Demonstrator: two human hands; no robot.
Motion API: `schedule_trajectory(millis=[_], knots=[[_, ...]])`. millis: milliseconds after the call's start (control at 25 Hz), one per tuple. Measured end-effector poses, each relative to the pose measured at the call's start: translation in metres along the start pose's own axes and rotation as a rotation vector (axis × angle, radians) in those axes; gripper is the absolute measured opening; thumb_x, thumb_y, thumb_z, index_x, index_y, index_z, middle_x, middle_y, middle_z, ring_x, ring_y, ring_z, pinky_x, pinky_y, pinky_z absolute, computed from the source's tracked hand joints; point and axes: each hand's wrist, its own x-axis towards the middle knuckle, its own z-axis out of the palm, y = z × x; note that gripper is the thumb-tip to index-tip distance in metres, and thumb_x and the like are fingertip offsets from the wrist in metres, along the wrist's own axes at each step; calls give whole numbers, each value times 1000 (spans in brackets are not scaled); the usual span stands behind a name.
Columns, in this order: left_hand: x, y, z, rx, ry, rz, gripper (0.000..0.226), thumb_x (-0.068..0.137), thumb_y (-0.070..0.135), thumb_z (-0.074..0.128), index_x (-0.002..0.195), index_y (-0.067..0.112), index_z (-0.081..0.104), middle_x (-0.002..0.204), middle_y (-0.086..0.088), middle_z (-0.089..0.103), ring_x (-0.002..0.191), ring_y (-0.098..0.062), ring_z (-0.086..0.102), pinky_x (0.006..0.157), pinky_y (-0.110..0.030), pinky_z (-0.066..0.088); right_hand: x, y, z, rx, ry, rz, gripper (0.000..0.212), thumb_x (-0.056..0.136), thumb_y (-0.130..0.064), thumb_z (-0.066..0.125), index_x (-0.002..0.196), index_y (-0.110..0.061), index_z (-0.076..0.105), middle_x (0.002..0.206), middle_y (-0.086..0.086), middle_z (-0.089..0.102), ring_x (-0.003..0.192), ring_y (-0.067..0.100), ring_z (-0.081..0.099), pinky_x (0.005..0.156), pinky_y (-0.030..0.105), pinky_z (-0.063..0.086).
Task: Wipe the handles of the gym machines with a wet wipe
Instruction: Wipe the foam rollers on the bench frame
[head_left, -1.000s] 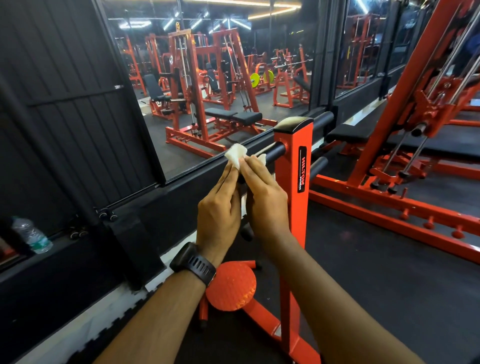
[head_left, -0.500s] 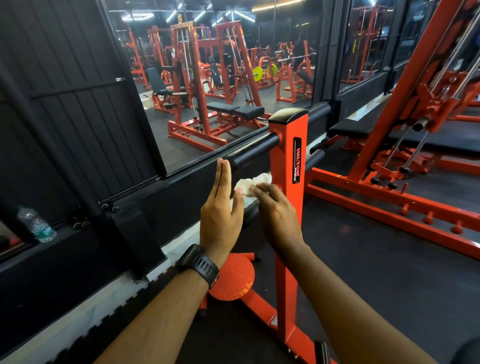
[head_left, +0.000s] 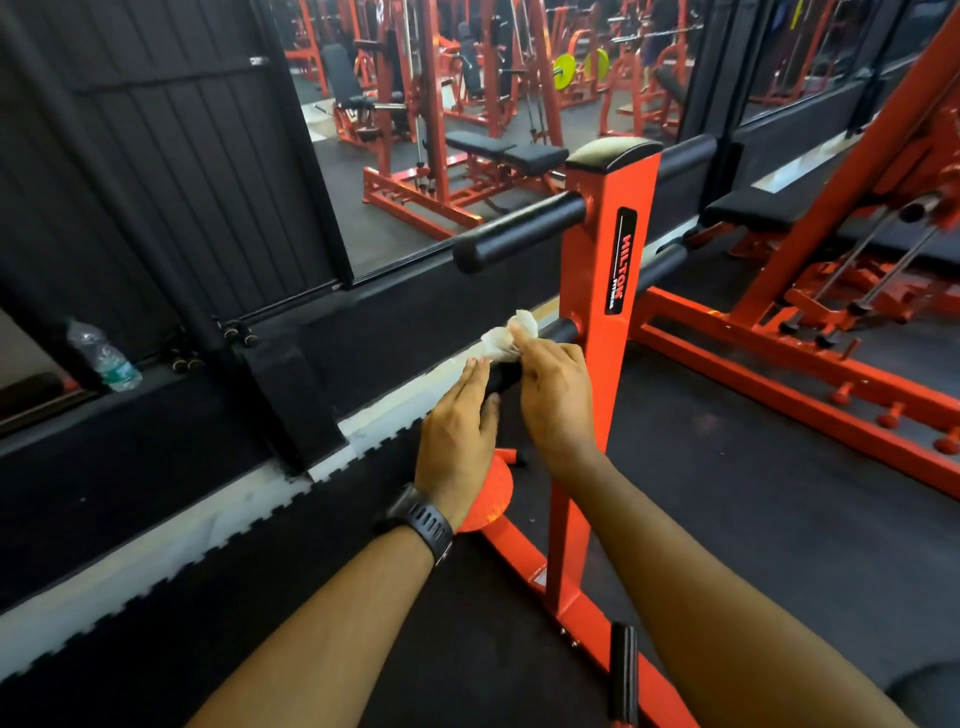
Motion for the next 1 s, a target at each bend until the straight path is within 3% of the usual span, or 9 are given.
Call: schedule_trajectory(millis=[80, 200, 320, 400, 480, 560, 680, 920, 1000], knots=[[-2, -1, 0, 9, 36, 17, 48, 92, 2, 66, 140, 6, 56, 138, -12, 60, 128, -20, 57, 107, -29, 46, -6, -6, 0, -22, -45, -120, 38, 93, -15, 46, 122, -10, 69, 110, 5, 68, 99, 25, 54, 89, 21, 43], [-1, -5, 2, 19, 71, 30, 45, 92, 6, 68, 136, 7, 60, 135, -11, 63, 124, -18, 60, 103, -27, 49, 7, 15, -2, -97, -45, -227, 34, 85, -1, 56, 115, -9, 71, 107, 10, 64, 97, 31, 57, 89, 29, 45], [-2, -9, 4, 32, 83, 49, 46, 92, 6, 70, 136, 6, 60, 135, -13, 62, 124, -19, 60, 102, -32, 51, 11, 18, -5, -53, -117, -49, 30, 91, -3, 52, 114, -9, 69, 114, 8, 63, 106, 28, 58, 89, 14, 41], [-3, -11, 4, 39, 76, 69, 48, 89, 3, 71, 136, 5, 59, 135, -14, 62, 123, -21, 61, 100, -35, 54, -4, 11, -4, -14, -171, -186, 27, 97, -9, 47, 116, -8, 66, 125, 5, 60, 121, 22, 54, 96, 5, 32], [-2, -11, 5, 43, 80, 76, 47, 90, 4, 71, 135, 5, 60, 134, -15, 63, 123, -21, 61, 99, -34, 54, -5, 17, -6, -73, -116, -288, 23, 95, -11, 54, 115, -12, 66, 126, 1, 63, 119, 22, 55, 99, 24, 42], [-3, -10, 4, 46, 90, 81, 45, 92, 7, 71, 135, 4, 60, 133, -15, 63, 123, -21, 61, 101, -30, 52, 5, 21, -6, -207, -6, -183, 32, 89, -7, 57, 119, -16, 66, 120, 0, 65, 103, 27, 55, 83, 40, 48], [-3, -13, 3, 57, 93, 107, 46, 91, 7, 71, 135, 4, 60, 132, -15, 64, 122, -21, 62, 102, -23, 46, -1, 2, 0, -151, -46, -14, 37, 93, -12, 42, 122, -12, 63, 123, 9, 58, 102, 25, 53, 78, 29, 46], [-1, -17, 7, 31, 122, 121, 42, 91, 9, 72, 132, 5, 63, 130, -14, 66, 120, -19, 63, 101, -23, 48, 17, 24, 2, -109, -9, -54, 21, 91, 2, 57, 109, -1, 68, 118, 13, 64, 113, 27, 56, 97, 32, 46], [-2, -18, 7, 30, 130, 130, 43, 89, 7, 73, 131, 5, 64, 128, -13, 67, 117, -21, 65, 98, -24, 49, 14, 16, 3, -36, -73, -225, 21, 88, 6, 57, 106, 0, 67, 116, 14, 66, 112, 25, 58, 100, 32, 46]])
